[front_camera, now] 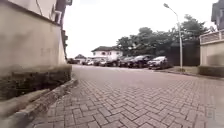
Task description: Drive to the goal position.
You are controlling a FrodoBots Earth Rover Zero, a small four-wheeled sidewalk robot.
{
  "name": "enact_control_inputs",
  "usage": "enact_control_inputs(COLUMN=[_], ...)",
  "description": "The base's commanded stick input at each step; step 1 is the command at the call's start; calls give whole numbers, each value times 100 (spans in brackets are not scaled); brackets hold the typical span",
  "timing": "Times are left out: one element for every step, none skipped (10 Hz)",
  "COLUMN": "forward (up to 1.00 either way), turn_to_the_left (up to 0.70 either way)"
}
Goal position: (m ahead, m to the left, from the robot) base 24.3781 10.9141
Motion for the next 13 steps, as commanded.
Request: enact_control_inputs(forward=[70,70,70,70,70,70,70,70,70,70,70,70,70], turn_to_the_left=[0,0,0,0,0,0,0,0,0,0,0,0,0])
